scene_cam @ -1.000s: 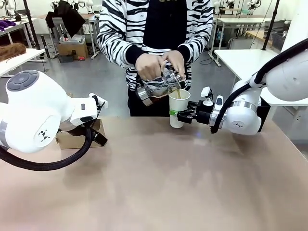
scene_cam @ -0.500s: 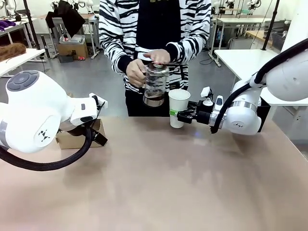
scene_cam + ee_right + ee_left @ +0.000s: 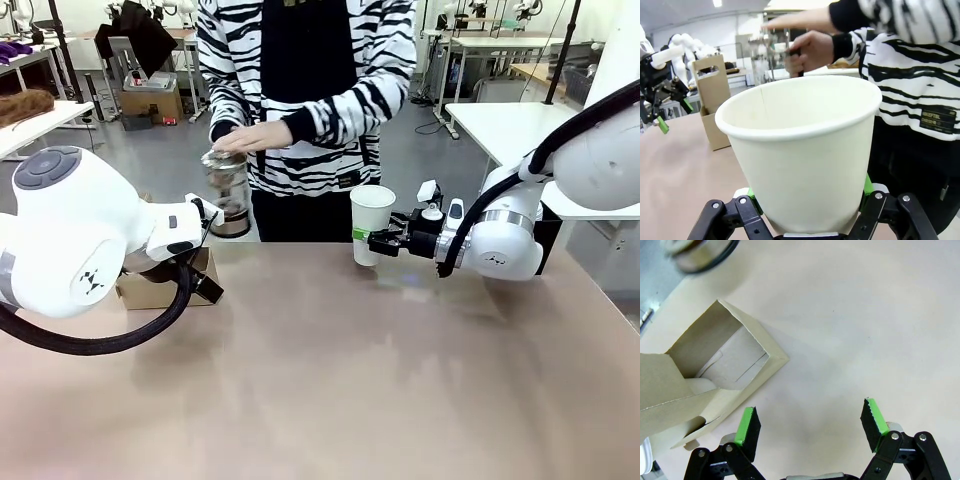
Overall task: Pour a drink into a cup and package it in a carrier.
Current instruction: When a person places the Paper Cup Lid on the 600 ml Paper Cup , lift the 600 ml Paper Cup.
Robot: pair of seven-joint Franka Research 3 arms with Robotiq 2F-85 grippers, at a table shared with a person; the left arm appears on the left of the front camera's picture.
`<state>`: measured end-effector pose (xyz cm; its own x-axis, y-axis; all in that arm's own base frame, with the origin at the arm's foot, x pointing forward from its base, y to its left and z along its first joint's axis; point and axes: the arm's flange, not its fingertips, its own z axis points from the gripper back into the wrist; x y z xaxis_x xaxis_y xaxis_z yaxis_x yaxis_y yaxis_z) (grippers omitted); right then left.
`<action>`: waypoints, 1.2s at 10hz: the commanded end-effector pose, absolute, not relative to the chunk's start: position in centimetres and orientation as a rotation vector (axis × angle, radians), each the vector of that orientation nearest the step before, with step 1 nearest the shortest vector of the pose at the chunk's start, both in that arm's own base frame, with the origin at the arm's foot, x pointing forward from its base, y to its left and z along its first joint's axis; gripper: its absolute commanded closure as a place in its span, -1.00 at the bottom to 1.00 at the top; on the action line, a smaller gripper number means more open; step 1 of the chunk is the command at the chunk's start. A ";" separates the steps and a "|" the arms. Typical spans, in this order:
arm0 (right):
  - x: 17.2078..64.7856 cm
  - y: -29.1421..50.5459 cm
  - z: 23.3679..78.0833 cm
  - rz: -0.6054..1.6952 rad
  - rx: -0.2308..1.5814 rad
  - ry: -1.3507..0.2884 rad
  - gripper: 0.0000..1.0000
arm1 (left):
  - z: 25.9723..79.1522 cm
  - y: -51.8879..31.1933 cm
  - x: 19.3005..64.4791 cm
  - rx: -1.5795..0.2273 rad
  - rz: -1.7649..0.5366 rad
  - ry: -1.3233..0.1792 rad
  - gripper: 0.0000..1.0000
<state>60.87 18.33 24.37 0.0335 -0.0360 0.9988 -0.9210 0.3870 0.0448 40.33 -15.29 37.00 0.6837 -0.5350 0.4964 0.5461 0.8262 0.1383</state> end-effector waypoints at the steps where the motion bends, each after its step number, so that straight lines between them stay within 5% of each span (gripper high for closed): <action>1: 60.8 18.5 24.6 0.872 0.945 -1.364 -0.60 | 37.0 -15.2 40.3 -0.024 -0.605 -0.551 -1.00; 12: 60.8 18.5 24.6 0.872 0.945 -1.364 -0.60 | 37.0 -15.2 40.3 -0.024 -0.605 -0.551 -1.00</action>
